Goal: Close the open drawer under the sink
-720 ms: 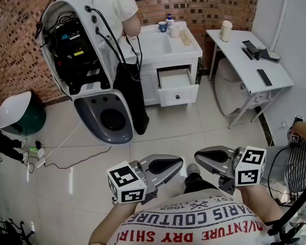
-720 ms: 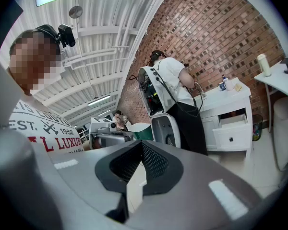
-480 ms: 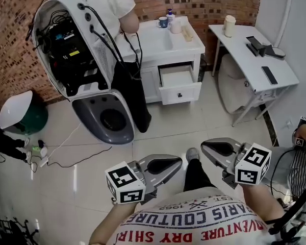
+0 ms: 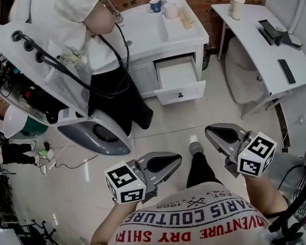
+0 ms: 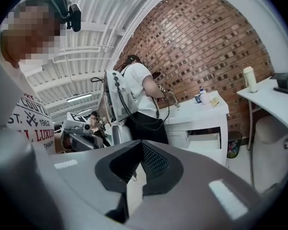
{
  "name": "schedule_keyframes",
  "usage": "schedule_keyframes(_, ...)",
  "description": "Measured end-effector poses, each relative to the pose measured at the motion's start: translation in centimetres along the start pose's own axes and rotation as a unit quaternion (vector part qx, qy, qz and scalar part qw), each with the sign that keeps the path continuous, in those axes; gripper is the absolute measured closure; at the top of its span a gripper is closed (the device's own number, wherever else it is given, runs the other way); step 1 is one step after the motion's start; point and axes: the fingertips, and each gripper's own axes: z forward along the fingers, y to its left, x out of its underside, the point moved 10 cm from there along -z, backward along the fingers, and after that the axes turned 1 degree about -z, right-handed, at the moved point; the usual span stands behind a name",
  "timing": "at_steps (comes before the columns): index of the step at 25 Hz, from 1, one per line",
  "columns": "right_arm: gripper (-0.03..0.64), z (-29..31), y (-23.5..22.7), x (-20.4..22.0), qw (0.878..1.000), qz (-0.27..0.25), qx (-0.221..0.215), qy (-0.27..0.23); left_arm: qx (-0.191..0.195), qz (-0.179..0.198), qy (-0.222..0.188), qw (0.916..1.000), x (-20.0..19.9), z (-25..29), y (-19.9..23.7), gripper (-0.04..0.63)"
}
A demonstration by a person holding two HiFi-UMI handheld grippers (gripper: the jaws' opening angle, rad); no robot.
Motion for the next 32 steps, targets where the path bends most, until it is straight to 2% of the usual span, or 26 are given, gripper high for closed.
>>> schedule_keyframes(2, 0.607, 1.5, -3.5, 0.0, 1.000, 0.002, 0.017, 0.005, -0.009, 0.000, 0.021, 0.9997, -1.5, 1.9, 2.6, 0.612)
schedule_keyframes(5, 0.607, 3.6, -8.7, 0.4, 0.999, 0.014, 0.039, 0.011, -0.025, 0.035, 0.060, 0.9973, -3.3, 5.1, 6.2, 0.612)
schedule_keyframes(7, 0.607, 5.3, -11.9, 0.7, 0.999, 0.013, 0.047, 0.025, -0.029, 0.041, 0.075, 0.9959, -4.2, 6.9, 8.8, 0.612)
schedule_keyframes(13, 0.609, 9.9, -20.3, 4.8, 0.992, -0.007, 0.080, 0.099, -0.033, -0.036, 0.094, 0.9944, -4.4, 10.1, 16.0, 0.612)
schedule_keyframes(19, 0.609, 13.1, -28.3, 10.6, 0.978, 0.040, 0.129, 0.159, -0.039, -0.080, 0.093, 0.9916, -4.8, 12.5, 20.8, 0.612)
schedule_keyframes(24, 0.609, 16.0, -31.5, 13.4, 0.969, 0.055, 0.134, 0.198, -0.038, -0.124, 0.086, 0.9878, -4.1, 14.1, 24.0, 0.612)
schedule_keyframes(27, 0.609, 17.2, -33.0, 15.1, 0.963, 0.095, 0.143, 0.206, -0.038, -0.143, 0.083, 0.9856, -3.9, 14.6, 25.3, 0.612)
schedule_keyframes(32, 0.609, 18.9, -34.8, 16.5, 0.956, 0.132, 0.159, 0.208, -0.044, -0.165, 0.083, 0.9819, -3.6, 14.8, 27.0, 0.612)
